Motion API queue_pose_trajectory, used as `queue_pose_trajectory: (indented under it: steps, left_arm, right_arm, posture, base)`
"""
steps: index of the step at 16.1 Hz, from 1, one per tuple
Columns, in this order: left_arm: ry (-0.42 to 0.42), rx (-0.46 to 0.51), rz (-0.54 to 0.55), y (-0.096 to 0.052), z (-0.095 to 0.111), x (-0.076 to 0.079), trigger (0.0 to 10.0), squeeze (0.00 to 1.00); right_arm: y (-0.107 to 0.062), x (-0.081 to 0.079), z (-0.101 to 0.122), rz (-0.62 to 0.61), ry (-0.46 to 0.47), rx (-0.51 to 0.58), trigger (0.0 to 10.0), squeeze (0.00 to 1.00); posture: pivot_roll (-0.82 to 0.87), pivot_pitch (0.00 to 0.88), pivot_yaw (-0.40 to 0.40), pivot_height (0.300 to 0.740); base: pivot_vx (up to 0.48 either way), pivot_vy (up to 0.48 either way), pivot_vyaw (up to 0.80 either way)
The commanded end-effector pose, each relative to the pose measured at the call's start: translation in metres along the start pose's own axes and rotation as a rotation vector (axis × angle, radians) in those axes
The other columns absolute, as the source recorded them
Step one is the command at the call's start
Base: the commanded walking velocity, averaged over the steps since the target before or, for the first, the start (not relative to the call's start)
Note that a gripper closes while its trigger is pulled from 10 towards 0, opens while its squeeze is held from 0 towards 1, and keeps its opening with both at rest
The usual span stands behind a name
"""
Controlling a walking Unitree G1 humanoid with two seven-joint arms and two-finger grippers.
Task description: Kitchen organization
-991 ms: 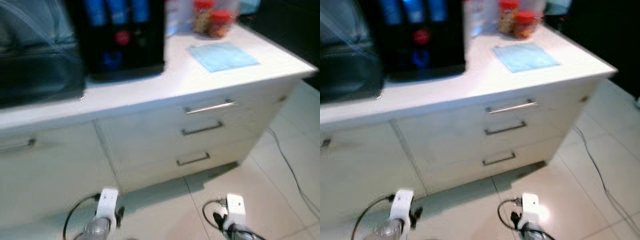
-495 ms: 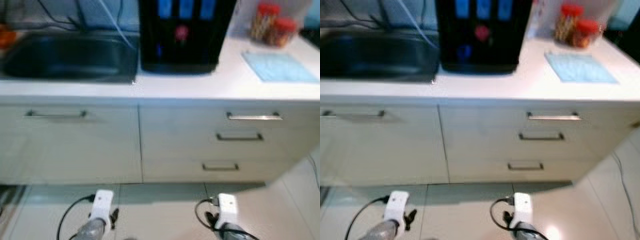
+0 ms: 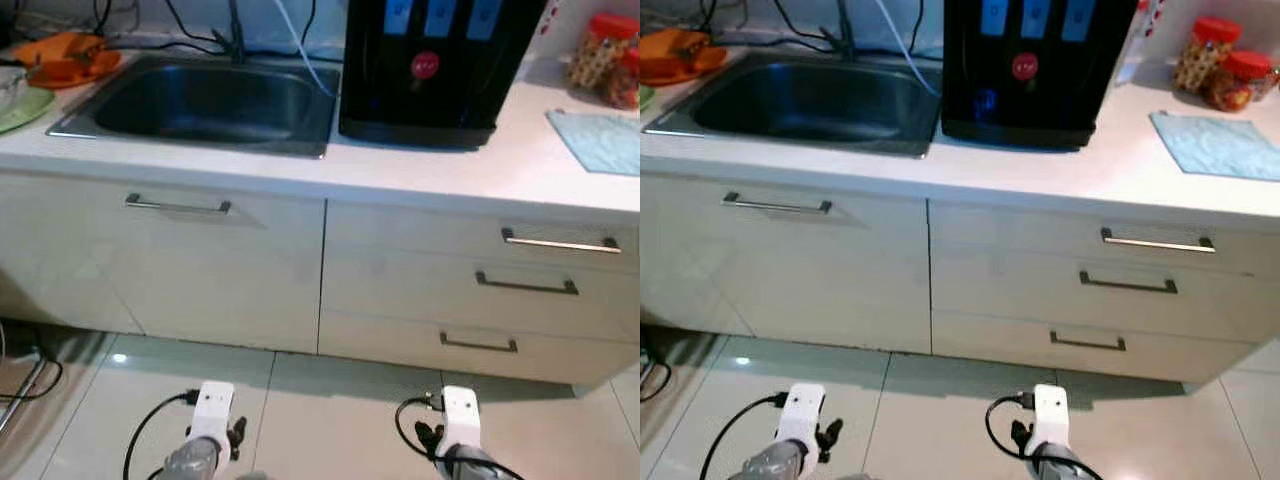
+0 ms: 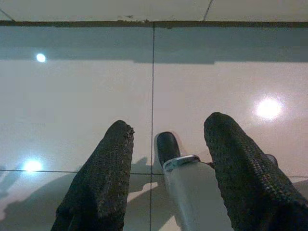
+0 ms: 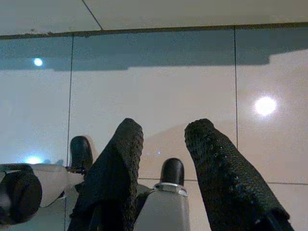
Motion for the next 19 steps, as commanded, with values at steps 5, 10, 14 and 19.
queue_pose_trajectory:
  steps: [5, 10, 14, 19]
  left_arm:
    - [0.004, 0.005, 0.011, 0.0010, 0.0048, -0.0014, 10.0, 0.00]
    - [-0.001, -0.004, 0.014, 0.0004, 0.0012, -0.0012, 10.0, 0.00]
    - [-0.001, -0.004, 0.017, -0.0001, 0.0000, -0.0025, 10.0, 0.00]
    - [0.001, -0.005, 0.018, -0.0005, -0.0017, -0.0027, 10.0, 0.00]
  right_arm:
    - [-0.0001, 0.0019, 0.0022, 0.003, -0.004, 0.003, 10.0, 0.00]
    - [-0.0004, 0.0025, 0.0019, 0.007, -0.015, 0.005, 10.0, 0.00]
    - [-0.0009, 0.0029, 0.0006, 0.011, -0.021, 0.006, 10.0, 0.00]
    - [-0.0010, 0.0013, -0.0011, 0.020, -0.021, 0.006, 10.0, 0.00]
  posture:
    - [0.00, 0.011, -0.016, 0.740]
    - [0.01, 0.000, -0.021, 0.740]
    - [0.01, 0.000, -0.023, 0.740]
    - [0.01, 0.001, -0.024, 0.740]
  base:
    - [0.000, 0.192, 0.00]
    - [0.000, 0.480, 0.00]
    - [0.000, 0.480, 0.00]
    - [0.000, 0.480, 0.00]
Point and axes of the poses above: a point about 5 cm out from each wrist's last joint towards the gripper, its own y axis pointing out of the wrist towards the gripper, its own z axis along the axis of the wrist's last joint, x = y × z, the point moved 1 cm from there along y, pointing out of the wrist towards the gripper, and after that the axes turned 9 degrees about y, right-handed, at the moved point
